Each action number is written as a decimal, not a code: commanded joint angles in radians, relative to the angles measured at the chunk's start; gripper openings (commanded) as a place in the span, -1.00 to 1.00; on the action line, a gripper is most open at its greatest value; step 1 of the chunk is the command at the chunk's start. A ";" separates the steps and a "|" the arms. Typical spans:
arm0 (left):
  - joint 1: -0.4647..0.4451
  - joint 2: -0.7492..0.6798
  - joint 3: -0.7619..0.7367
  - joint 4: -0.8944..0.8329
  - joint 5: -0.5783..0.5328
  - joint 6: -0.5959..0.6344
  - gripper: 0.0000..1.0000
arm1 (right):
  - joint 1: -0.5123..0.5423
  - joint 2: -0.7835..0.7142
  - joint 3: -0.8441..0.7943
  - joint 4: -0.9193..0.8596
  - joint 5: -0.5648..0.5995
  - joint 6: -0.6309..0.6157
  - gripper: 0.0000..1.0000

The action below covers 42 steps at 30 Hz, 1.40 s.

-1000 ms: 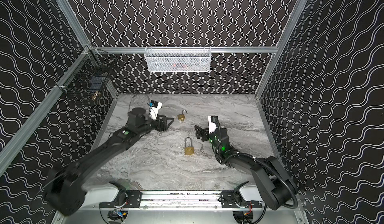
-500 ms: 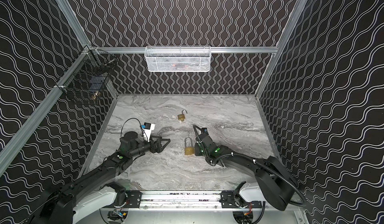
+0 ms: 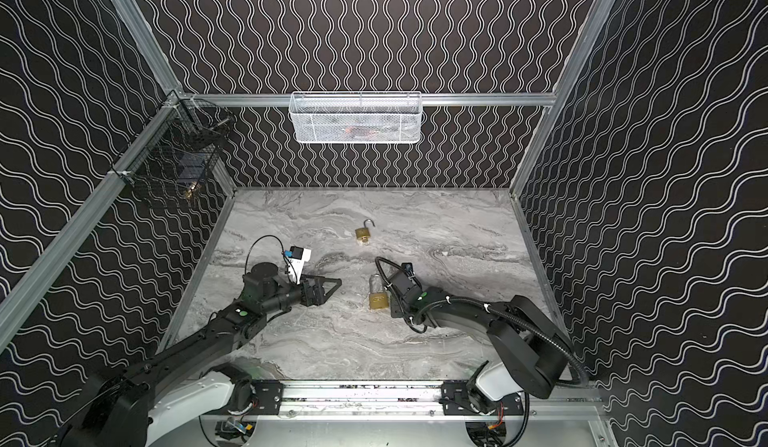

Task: Unlock with the key

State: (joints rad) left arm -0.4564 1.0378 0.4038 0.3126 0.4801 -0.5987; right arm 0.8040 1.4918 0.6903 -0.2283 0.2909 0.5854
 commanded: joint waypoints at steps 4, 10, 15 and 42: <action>0.001 0.022 0.015 0.023 0.011 0.002 0.97 | 0.001 0.031 0.019 0.008 0.036 0.003 -0.32; -0.001 0.006 0.017 0.003 0.004 0.007 0.97 | 0.000 0.065 0.050 -0.023 0.058 -0.005 -0.51; 0.001 0.002 0.021 -0.013 0.008 0.004 0.97 | 0.000 0.072 0.057 -0.027 0.048 -0.011 -0.80; -0.184 0.262 0.100 0.221 -0.122 0.145 0.97 | 0.000 -0.242 0.039 -0.075 0.013 -0.134 -1.00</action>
State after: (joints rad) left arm -0.6224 1.2953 0.5350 0.3664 0.4339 -0.5404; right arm 0.8032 1.2675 0.7116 -0.2783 0.3111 0.4595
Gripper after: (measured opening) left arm 0.986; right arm 0.050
